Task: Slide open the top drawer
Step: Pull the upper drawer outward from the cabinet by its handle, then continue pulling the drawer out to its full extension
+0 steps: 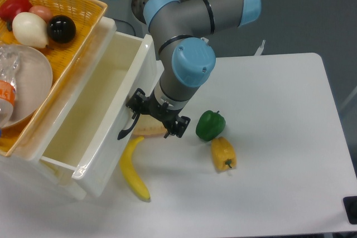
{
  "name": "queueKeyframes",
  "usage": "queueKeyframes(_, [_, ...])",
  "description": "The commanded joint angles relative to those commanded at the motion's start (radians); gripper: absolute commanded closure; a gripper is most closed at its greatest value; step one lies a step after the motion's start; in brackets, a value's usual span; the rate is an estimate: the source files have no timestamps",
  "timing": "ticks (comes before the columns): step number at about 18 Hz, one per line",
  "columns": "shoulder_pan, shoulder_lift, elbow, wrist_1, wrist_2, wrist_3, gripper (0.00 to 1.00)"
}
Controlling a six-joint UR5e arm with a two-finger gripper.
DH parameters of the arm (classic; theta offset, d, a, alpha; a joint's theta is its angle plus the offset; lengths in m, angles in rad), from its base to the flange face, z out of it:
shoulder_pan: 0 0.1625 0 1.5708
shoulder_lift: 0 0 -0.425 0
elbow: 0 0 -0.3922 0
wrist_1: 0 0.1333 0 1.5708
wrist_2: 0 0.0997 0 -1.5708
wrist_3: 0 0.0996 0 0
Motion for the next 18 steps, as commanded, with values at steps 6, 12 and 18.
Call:
queueKeyframes(6, [0.009, 0.000, 0.000, 0.000, 0.000, 0.009, 0.00])
queueKeyframes(12, [0.021, -0.002, 0.008, 0.000, 0.000, 0.018, 0.00])
queueKeyframes(18, [0.023, -0.009, 0.015, 0.000, 0.000, 0.025, 0.00])
